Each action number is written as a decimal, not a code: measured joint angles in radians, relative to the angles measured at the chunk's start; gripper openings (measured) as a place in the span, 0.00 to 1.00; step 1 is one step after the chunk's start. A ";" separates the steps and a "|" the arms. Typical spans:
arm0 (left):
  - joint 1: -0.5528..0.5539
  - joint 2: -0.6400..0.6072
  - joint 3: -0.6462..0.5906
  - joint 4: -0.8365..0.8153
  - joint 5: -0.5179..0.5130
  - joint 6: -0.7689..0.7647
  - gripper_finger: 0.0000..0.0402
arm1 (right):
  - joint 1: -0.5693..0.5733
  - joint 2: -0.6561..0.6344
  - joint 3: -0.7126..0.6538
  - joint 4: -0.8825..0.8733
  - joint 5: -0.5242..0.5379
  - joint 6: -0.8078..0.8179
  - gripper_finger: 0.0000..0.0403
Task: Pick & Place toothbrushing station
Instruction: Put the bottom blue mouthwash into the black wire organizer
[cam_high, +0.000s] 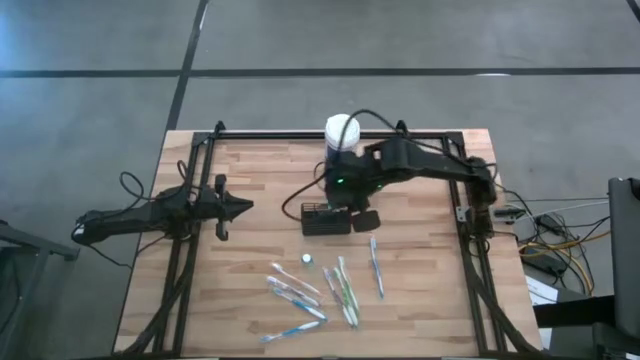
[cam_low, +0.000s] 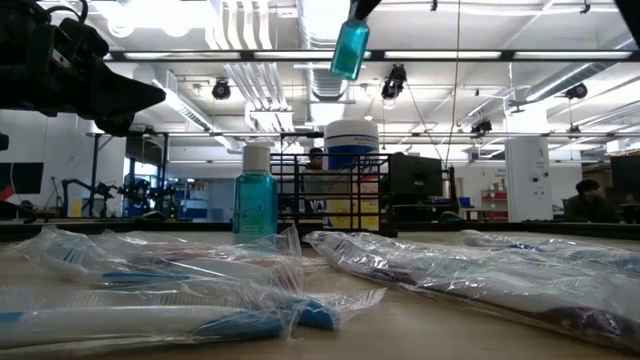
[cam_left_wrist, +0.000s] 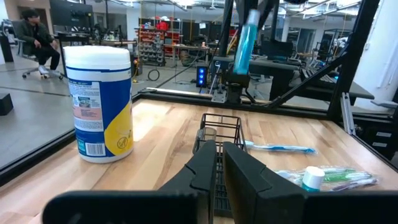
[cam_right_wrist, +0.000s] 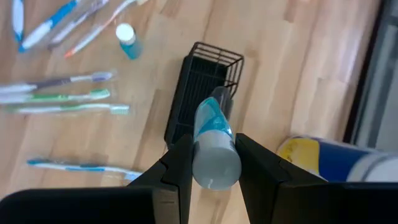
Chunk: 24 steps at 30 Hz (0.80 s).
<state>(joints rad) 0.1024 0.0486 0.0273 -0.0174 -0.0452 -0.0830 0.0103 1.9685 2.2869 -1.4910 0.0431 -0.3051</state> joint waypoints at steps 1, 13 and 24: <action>0.000 0.000 0.000 0.000 0.000 0.000 0.09 | -0.001 0.022 0.012 -0.005 -0.004 -0.010 0.23; 0.000 0.000 0.000 -0.001 0.001 -0.004 0.09 | -0.028 0.154 0.009 0.011 -0.073 -0.040 0.23; 0.000 0.000 0.000 -0.002 0.002 -0.005 0.09 | -0.041 0.180 -0.051 0.081 -0.070 -0.012 0.23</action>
<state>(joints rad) 0.1020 0.0483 0.0277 -0.0189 -0.0437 -0.0875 -0.0303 2.1488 2.2359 -1.4100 -0.0273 -0.3174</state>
